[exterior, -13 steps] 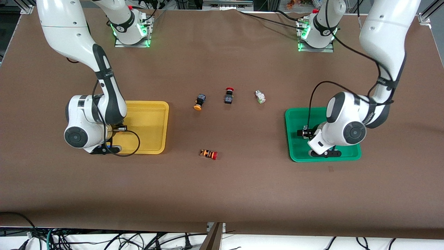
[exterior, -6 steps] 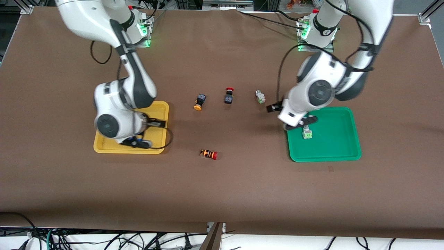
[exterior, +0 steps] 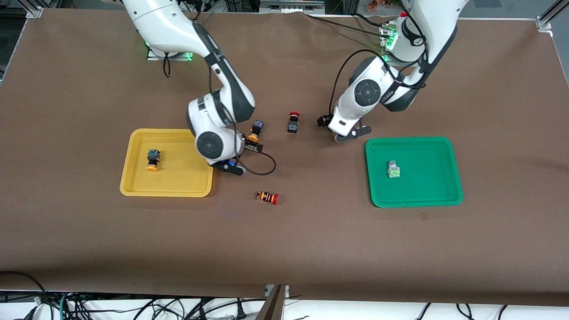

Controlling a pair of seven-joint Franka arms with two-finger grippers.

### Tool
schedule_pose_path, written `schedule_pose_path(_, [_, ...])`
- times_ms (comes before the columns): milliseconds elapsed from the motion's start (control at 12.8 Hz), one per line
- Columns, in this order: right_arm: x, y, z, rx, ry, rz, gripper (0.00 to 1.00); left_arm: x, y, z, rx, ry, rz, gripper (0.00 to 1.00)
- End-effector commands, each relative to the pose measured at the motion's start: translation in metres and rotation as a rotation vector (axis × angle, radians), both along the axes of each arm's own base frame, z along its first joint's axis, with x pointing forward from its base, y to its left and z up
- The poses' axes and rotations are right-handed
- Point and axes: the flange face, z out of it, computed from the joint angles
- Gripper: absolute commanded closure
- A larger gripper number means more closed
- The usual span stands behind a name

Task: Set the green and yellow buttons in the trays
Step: 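Grasp the second yellow and white buttons with the right and left grippers, then put the second yellow and white buttons in the yellow and green trays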

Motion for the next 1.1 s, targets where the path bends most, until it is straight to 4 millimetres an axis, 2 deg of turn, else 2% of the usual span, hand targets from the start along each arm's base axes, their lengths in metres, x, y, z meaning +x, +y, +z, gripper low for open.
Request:
schedule_pose_path(0, [-0.02, 0.027, -0.011, -0.008, -0.026, -0.026, 0.0, -0.005, -0.009, -0.013, -0.008, -0.012, 0.012, 0.0])
schedule_pose_path(78, [-0.028, 0.031, -0.018, -0.014, -0.018, -0.008, 0.18, -0.002, -0.004, -0.016, 0.005, -0.023, -0.006, 0.1])
schedule_pose_path(157, [-0.033, 0.029, -0.024, -0.019, -0.013, 0.003, 0.49, -0.004, 0.001, -0.03, 0.026, -0.014, -0.036, 0.14])
schedule_pose_path(235, [-0.038, 0.029, -0.029, -0.024, -0.008, 0.006, 0.63, 0.0, 0.008, -0.039, 0.047, -0.021, -0.054, 0.16])
schedule_pose_path(314, [-0.043, 0.03, -0.033, -0.028, -0.006, 0.013, 0.82, 0.002, 0.012, -0.04, 0.059, -0.023, -0.036, 0.37])
schedule_pose_path(392, [-0.044, 0.029, -0.034, -0.031, -0.005, 0.017, 0.96, 0.002, 0.012, -0.041, 0.06, -0.022, -0.034, 0.75])
schedule_pose_path(471, [-0.041, 0.029, -0.026, -0.026, -0.01, 0.024, 1.0, 0.001, 0.009, -0.037, 0.067, -0.025, -0.033, 1.0])
schedule_pose_path(549, [-0.031, 0.025, -0.008, -0.003, -0.028, 0.048, 1.0, 0.005, 0.011, -0.032, 0.074, -0.03, 0.0, 1.0])
schedule_pose_path(627, [-0.01, 0.003, 0.015, 0.011, -0.049, 0.071, 1.0, 0.006, 0.008, -0.03, 0.074, -0.033, 0.014, 1.0])
schedule_pose_path(706, [0.01, -0.028, 0.032, 0.015, -0.042, 0.114, 1.0, 0.01, 0.012, -0.025, 0.084, -0.033, 0.025, 1.0])
schedule_pose_path(784, [0.03, -0.067, 0.04, 0.017, -0.021, 0.172, 1.0, 0.02, 0.017, -0.009, 0.106, -0.037, 0.028, 1.0])
schedule_pose_path(863, [0.047, -0.108, 0.04, 0.023, -0.012, 0.224, 1.0, 0.036, 0.026, 0.012, 0.135, -0.026, 0.038, 1.0])
schedule_pose_path(1020, [0.07, -0.174, 0.029, 0.03, -0.012, 0.315, 1.0, 0.08, 0.048, 0.058, 0.189, 0.023, 0.061, 1.0])
